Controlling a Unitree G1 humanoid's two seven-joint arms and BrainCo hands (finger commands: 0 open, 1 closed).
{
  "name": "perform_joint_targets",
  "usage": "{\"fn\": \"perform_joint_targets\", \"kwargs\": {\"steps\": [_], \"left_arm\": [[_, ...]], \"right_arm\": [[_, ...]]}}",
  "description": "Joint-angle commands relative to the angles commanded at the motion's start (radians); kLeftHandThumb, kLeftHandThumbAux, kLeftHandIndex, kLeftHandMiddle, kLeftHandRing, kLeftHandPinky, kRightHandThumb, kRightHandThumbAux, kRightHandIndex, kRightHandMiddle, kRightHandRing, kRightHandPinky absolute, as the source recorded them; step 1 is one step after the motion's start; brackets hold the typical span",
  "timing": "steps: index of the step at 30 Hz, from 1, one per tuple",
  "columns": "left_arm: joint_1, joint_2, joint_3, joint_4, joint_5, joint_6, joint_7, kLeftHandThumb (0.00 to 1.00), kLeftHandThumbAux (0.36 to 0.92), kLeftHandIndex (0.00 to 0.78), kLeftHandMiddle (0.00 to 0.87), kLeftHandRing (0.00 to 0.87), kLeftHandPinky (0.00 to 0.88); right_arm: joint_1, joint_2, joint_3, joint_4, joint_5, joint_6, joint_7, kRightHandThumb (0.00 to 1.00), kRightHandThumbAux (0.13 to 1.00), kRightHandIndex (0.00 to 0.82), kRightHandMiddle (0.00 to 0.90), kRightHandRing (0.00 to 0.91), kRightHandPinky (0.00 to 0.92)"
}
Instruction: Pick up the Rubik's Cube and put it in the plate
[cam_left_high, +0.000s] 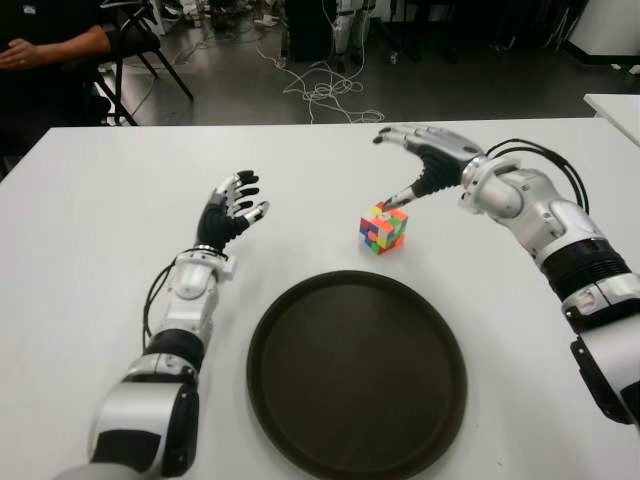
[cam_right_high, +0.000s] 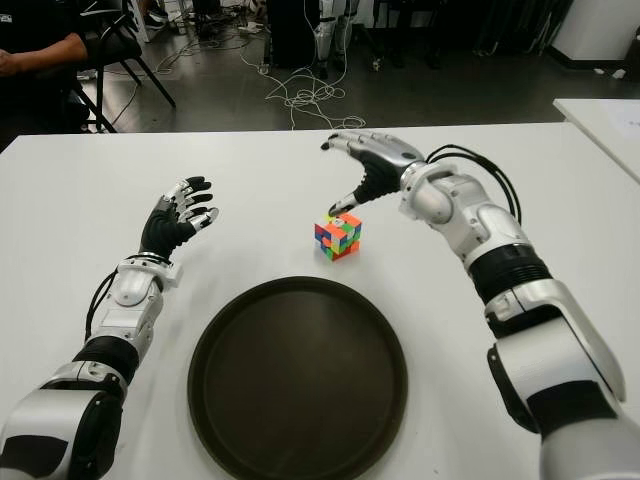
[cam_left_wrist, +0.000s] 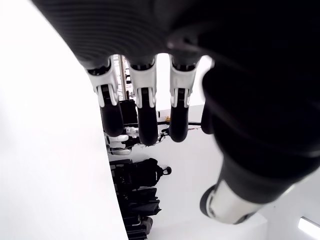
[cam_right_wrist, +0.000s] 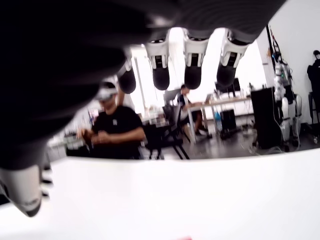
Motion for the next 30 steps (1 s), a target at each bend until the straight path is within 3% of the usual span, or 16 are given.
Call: {"fn": "perform_joint_targets", "kwargs": {"steps": [2, 6, 8, 10, 11, 14, 18, 20, 21, 23, 24, 26, 30], "left_arm": [[0.000, -0.001, 0.001, 0.001, -0.002, -0.003, -0.003, 0.071, 0.835, 0.208, 0.209, 0.184, 0.177], [0.000, -0.001, 0.003, 0.002, -0.004, -0.007, -0.005, 0.057, 0.829, 0.205, 0.207, 0.186, 0.183], [0.000, -0.002, 0.003, 0.002, -0.004, -0.007, -0.005, 0.044, 0.828, 0.206, 0.209, 0.189, 0.180], [0.000, -0.002, 0.003, 0.002, -0.004, -0.005, -0.003, 0.048, 0.829, 0.207, 0.210, 0.191, 0.183], [0.000, -0.002, 0.003, 0.002, -0.004, -0.004, -0.002, 0.055, 0.830, 0.207, 0.211, 0.191, 0.184], [0.000, -0.002, 0.002, 0.000, -0.001, 0.002, 0.002, 0.068, 0.830, 0.203, 0.207, 0.189, 0.183], [-0.001, -0.001, 0.000, -0.001, 0.001, 0.006, 0.005, 0.075, 0.833, 0.204, 0.209, 0.187, 0.184], [-0.001, 0.000, -0.001, -0.001, 0.003, 0.008, 0.006, 0.078, 0.835, 0.202, 0.209, 0.183, 0.179], [-0.001, 0.000, -0.001, -0.001, 0.003, 0.009, 0.006, 0.080, 0.835, 0.201, 0.208, 0.181, 0.178], [-0.001, 0.001, -0.002, -0.001, 0.004, 0.010, 0.006, 0.082, 0.835, 0.200, 0.207, 0.179, 0.178], [-0.001, 0.001, -0.002, -0.002, 0.003, 0.011, 0.004, 0.083, 0.835, 0.199, 0.207, 0.179, 0.177], [-0.001, 0.002, -0.003, -0.002, 0.003, 0.014, 0.001, 0.083, 0.833, 0.198, 0.201, 0.176, 0.168], [0.000, 0.003, -0.003, -0.006, 0.002, 0.016, -0.002, 0.082, 0.835, 0.203, 0.205, 0.178, 0.180]], "right_arm": [[0.000, 0.001, -0.001, 0.004, -0.004, -0.007, -0.017, 0.081, 0.542, 0.000, 0.006, 0.020, 0.086], [-0.007, 0.017, -0.003, 0.038, -0.007, -0.022, -0.074, 0.176, 0.550, 0.074, 0.149, 0.185, 0.280], [-0.010, 0.024, -0.003, 0.052, -0.009, -0.027, -0.102, 0.250, 0.570, 0.192, 0.282, 0.325, 0.378], [-0.008, 0.032, -0.004, 0.066, -0.016, -0.043, -0.165, 0.292, 0.586, 0.272, 0.360, 0.399, 0.427], [-0.007, 0.034, -0.004, 0.071, -0.020, -0.049, -0.193, 0.431, 0.634, 0.327, 0.424, 0.455, 0.468], [-0.006, 0.046, -0.004, 0.096, -0.047, -0.059, -0.332, 0.597, 0.696, 0.395, 0.568, 0.578, 0.563], [-0.013, 0.061, -0.001, 0.140, -0.058, -0.070, -0.435, 0.656, 0.721, 0.419, 0.635, 0.632, 0.602], [-0.018, 0.067, 0.003, 0.158, -0.055, -0.074, -0.444, 0.664, 0.730, 0.417, 0.534, 0.540, 0.495], [-0.021, 0.070, 0.006, 0.167, -0.054, -0.074, -0.443, 0.425, 0.699, 0.306, 0.369, 0.362, 0.317], [-0.026, 0.072, 0.011, 0.180, -0.054, -0.076, -0.444, 0.217, 0.674, 0.209, 0.226, 0.207, 0.162], [-0.028, 0.069, 0.015, 0.180, -0.051, -0.070, -0.411, 0.174, 0.669, 0.188, 0.195, 0.174, 0.129], [-0.030, 0.064, 0.020, 0.178, -0.045, -0.059, -0.359, 0.071, 0.576, 0.077, 0.080, 0.071, 0.053], [-0.033, 0.057, 0.019, 0.167, -0.028, -0.038, -0.270, 0.014, 0.463, 0.016, 0.016, 0.014, 0.010]]}}
